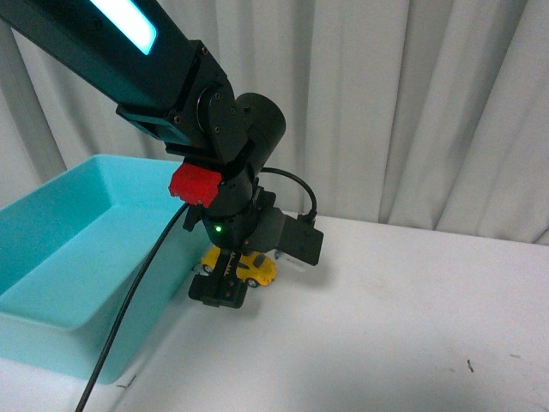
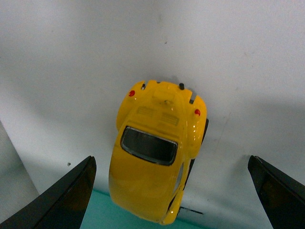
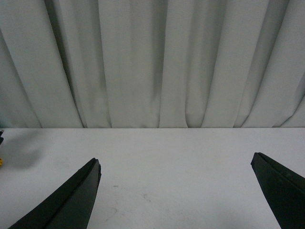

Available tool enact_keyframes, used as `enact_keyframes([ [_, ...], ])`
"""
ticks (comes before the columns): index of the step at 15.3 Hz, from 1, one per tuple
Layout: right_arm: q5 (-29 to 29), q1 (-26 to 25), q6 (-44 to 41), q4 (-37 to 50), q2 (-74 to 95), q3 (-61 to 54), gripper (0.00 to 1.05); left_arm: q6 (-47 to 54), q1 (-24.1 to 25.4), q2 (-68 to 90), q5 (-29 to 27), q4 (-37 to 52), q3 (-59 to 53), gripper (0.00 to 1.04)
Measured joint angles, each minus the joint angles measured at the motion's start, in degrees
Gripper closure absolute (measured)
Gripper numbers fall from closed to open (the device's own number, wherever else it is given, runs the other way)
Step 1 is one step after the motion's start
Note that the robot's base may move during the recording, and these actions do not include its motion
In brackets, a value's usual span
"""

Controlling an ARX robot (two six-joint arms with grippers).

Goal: Wind up and store yellow beetle toy

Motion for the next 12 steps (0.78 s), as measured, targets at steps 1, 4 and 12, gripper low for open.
enact_keyframes([
  [1, 0.0, 0.0, 0.0, 0.0, 0.0, 0.0, 0.07, 0.0, 0.0, 0.5, 0.0, 0.0, 0.4, 0.07],
  [4, 0.0, 0.0, 0.0, 0.0, 0.0, 0.0, 0.07, -0.3, 0.0, 1.8, -0.6, 0.3, 2.2, 0.19],
  [12, 0.0, 0.0, 0.0, 0.0, 0.0, 0.0, 0.07, -3.2, -0.9, 1.1, -1.4, -2.4, 2.7, 0.65],
])
